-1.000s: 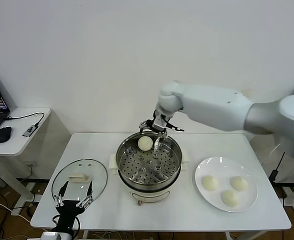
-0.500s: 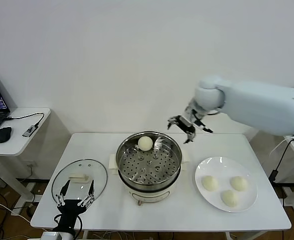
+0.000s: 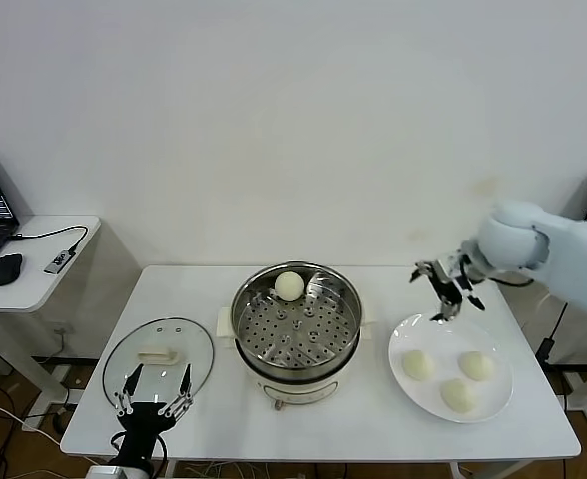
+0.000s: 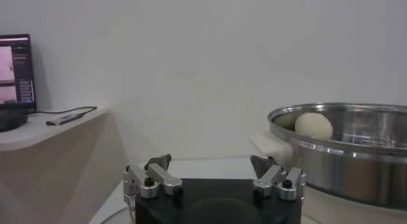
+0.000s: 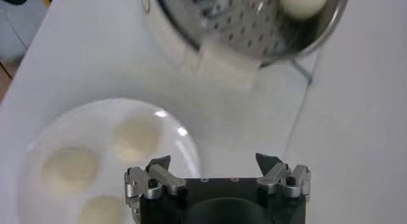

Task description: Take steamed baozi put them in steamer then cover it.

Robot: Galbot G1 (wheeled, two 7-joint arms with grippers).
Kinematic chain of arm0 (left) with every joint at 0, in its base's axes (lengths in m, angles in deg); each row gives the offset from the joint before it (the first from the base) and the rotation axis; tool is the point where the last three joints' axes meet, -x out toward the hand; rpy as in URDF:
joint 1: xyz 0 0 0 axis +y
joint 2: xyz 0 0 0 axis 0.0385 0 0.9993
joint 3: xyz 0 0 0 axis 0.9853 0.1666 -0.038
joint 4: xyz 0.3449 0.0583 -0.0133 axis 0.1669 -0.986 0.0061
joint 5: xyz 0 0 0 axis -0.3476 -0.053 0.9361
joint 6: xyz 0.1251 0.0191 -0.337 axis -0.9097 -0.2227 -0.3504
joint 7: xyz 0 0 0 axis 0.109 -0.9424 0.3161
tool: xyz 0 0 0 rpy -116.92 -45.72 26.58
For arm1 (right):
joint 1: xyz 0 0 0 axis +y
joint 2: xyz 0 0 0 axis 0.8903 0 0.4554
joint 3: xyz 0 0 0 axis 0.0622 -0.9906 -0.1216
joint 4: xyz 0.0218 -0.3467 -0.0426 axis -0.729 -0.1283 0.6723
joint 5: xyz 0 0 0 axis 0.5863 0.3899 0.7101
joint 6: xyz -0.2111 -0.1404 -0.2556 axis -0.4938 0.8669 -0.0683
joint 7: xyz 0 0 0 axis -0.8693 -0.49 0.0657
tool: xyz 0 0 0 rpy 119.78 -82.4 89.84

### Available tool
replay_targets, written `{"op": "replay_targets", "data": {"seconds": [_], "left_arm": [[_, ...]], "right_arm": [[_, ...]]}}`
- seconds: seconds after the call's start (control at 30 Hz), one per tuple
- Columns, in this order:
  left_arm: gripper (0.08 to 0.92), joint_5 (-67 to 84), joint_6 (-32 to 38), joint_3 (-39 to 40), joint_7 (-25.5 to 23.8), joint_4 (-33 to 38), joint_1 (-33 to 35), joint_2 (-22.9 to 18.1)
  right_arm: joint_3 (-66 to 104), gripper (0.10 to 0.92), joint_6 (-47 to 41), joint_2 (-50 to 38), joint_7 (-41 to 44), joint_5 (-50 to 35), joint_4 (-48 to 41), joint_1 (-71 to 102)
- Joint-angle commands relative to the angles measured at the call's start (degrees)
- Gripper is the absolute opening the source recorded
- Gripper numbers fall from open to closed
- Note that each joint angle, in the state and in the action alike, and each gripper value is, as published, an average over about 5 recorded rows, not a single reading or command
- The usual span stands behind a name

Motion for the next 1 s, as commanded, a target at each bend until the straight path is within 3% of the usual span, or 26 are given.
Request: {"op": "replay_targets", "data": {"seconds": [0.03,1.0], "left_arm": [[0.823,-0.4,-0.1,0.1,0.0,-0.1,-0.1,-0.1],[0.823,-0.4,-1.4,-0.8,-0.2,-1.9,-1.2,0.4]], "right_arm": [[8.9,0.823,-3.0,-4.3,-0.3,3.3,-1.5,15.0],[18.5,0.823,0.3,8.8,-1.9,7.8,-14.1,30.3]]}}
